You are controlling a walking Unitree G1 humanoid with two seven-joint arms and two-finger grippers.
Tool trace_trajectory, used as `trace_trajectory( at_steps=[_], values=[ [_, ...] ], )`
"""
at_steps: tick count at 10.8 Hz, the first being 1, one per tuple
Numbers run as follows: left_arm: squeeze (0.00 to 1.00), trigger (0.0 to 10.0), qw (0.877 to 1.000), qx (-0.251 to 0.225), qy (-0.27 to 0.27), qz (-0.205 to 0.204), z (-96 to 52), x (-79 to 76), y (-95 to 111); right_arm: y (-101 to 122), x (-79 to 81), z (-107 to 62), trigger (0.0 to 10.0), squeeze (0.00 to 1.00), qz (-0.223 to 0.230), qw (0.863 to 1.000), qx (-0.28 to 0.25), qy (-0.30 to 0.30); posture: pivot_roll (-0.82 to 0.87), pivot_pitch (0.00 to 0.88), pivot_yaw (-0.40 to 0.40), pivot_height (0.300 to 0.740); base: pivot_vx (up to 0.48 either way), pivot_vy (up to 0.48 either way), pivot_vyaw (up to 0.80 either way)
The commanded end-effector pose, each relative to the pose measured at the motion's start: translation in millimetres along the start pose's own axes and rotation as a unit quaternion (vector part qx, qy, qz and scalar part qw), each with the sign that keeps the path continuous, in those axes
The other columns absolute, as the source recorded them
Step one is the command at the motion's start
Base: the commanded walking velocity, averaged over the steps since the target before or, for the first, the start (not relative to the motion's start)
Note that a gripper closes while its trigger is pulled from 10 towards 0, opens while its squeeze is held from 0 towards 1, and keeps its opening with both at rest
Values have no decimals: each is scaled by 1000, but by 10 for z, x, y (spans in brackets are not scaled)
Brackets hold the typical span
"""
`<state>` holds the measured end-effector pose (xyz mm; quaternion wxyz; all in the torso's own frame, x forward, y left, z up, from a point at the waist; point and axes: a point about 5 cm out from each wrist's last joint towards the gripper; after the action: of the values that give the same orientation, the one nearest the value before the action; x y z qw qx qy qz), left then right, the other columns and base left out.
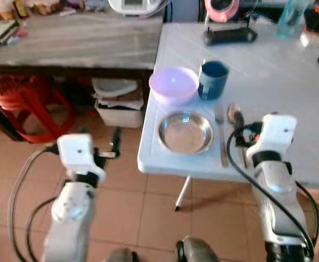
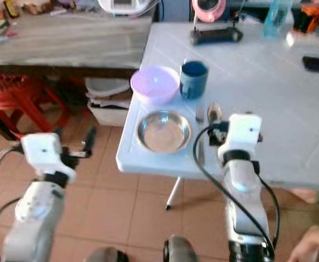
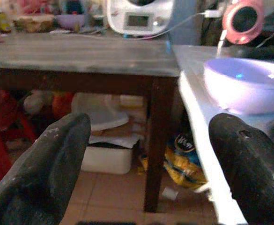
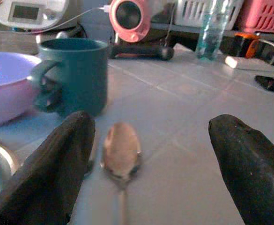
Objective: Setting the table
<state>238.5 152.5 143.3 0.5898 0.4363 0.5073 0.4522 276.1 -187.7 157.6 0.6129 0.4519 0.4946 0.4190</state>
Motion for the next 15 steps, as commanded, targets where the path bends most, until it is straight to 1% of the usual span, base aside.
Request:
trace_trajectory(
  at_steps=[1, 3, 4, 5, 7, 9, 10, 11, 12, 13, 14, 15],
  values=[
    [0, 10000, 1000, 7, 13, 8, -50, 96, -11, -65, 53, -14, 10000, 0, 6, 1000, 19, 16, 4, 131, 57, 740, 0, 0, 0],
    [0, 10000, 1000, 9, 8, 6, -53, 77, -12, -29, 71, 119, 10000, 0, 14, 999, 18, 34, 6, 143, 66, 740, 0, 0, 0],
    [0, 10000, 1000, 11, 1, 9, -54, 63, -6, -47, 138, 169, 10000, 0, 57, 995, 33, 68, 8, 149, 69, 740, 0, 0, 0],
    [0, 10000, 1000, 14, -1, 10, -71, 67, -14, -64, 202, 194, 10000, 0, 101, 987, 48, 113, 9, 150, 70, 740, 0, 0, 0],
    [0, 10000, 1000, 17, -2, 9, -85, 59, -25, -145, 200, 192, 10000, 0, 127, 980, 76, 134, 13, 155, 68, 740, 0, 0, 0],
    [0, 10000, 1000, 20, -4, 8, -86, 48, -36, -176, 215, 166, 10000, 0, 128, 979, 82, 137, 9, 157, 71, 740, 0, 0, 0],
    [0, 10000, 1000, 20, -6, 8, -75, 42, -40, -202, 243, 169, 10000, 0, 141, 975, 92, 145, 8, 159, 72, 740, 0, 0, 0],
    [0, 10000, 1000, 20, -7, 8, -69, 38, -38, -210, 257, 181, 10000, 0, 144, 973, 98, 152, 8, 159, 71, 740, 0, 0, 0],
    [0, 10000, 1000, 20, -8, 9, -67, 37, -37, -233, 293, 186, 8863, 0, 155, 968, 111, 164, 8, 161, 68, 740, 0, 0, 0],
    [0, 10000, 1000, 20, -7, 9, -66, 39, -39, -261, 332, 181, 2353, 0, 157, 964, 123, 177, 10, 161, 67, 740, 0, 0, 0],
    [0, 10000, 1000, 20, -7, 8, -69, 35, -39, -282, 355, 176, 0, 0, 159, 961, 132, 183, 14, 162, 68, 740, 0, 0, 0],
    [0, 10000, 1000, 21, -7, 8, -71, 32, -41, -298, 365, 176, 0, 0, 157, 960, 138, 186, 15, 162, 68, 740, 0, 0, 0]
  ],
)
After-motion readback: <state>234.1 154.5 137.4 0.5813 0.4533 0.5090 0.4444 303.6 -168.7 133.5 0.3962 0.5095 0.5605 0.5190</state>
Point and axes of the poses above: a point about 5 cm out from each wrist's last joint towards the gripper, its own z axis pointing out of the wrist towards the gripper, its own y axis along the axis of the wrist's last joint, x = y × z, and after that the axes turned 8 degrees about -z, right-handed
